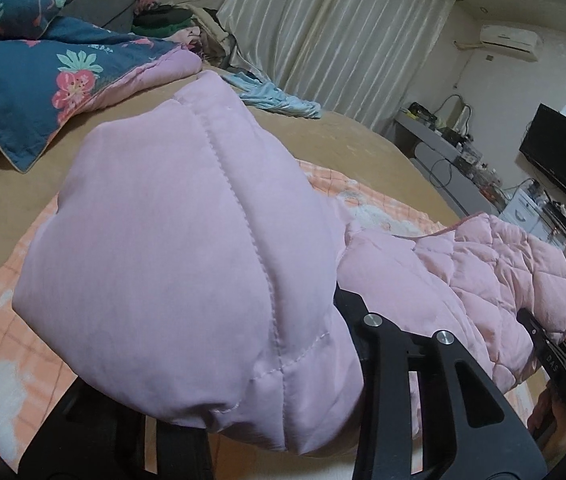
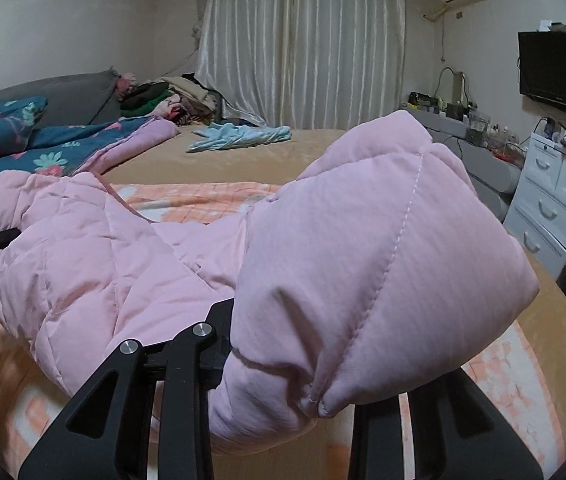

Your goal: Fold large clothes

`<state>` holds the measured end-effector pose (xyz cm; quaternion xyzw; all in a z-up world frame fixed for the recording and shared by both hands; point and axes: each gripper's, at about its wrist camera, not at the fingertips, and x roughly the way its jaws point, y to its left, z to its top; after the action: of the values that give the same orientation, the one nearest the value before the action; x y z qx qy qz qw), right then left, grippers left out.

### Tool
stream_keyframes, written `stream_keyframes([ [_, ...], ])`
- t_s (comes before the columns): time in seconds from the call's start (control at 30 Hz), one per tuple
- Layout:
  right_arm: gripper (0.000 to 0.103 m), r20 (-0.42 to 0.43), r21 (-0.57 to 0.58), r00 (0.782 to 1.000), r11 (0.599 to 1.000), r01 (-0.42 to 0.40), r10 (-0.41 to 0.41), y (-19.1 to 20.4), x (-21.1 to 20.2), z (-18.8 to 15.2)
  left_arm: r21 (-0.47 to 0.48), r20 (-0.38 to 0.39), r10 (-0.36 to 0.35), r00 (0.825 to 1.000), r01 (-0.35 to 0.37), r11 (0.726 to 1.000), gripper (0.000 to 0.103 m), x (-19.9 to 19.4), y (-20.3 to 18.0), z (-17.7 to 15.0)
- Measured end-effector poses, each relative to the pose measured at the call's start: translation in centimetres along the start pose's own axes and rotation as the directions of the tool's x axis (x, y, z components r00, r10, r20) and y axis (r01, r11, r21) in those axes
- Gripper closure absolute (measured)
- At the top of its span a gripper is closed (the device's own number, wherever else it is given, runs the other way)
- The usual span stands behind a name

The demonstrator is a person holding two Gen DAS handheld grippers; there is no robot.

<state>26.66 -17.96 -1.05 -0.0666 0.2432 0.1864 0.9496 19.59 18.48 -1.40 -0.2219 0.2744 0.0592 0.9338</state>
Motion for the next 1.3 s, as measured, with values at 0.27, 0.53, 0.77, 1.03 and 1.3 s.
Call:
stream_keyframes([
  [0.27,0.075,-0.016,-0.014,1.0,1.0,-0.002,0.002,0.4,-3.6,-1.7,0.02,-0.002,0.002,1.0,-0.002,1.0,0.075,-3.1,0.2,-2.1],
  [0.53,0.075,-0.038,0.002,0.999,1.0,0.0,0.0,0.6,-5.6,-2.7,0.033,-0.018,0.005,1.0,-0.004,0.999,0.075,-4.5,0.7,-3.3],
  [0.77,0.075,-0.056,0.017,0.998,1.0,0.0,0.001,0.8,-6.6,-3.5,0.042,-0.04,0.005,0.999,-0.004,0.999,0.074,-5.2,1.7,-3.9],
  [1.03,0.075,-0.082,0.052,0.997,0.999,-0.004,0.008,0.6,-7.3,-5.1,0.056,-0.063,0.01,0.998,-0.006,0.998,0.073,-5.4,2.4,-4.7],
  [1.3,0.072,-0.116,0.133,0.993,0.991,-0.015,0.031,-0.6,-7.0,-7.3,0.066,-0.09,0.037,0.995,-0.031,0.997,0.071,-5.1,3.4,-6.4],
])
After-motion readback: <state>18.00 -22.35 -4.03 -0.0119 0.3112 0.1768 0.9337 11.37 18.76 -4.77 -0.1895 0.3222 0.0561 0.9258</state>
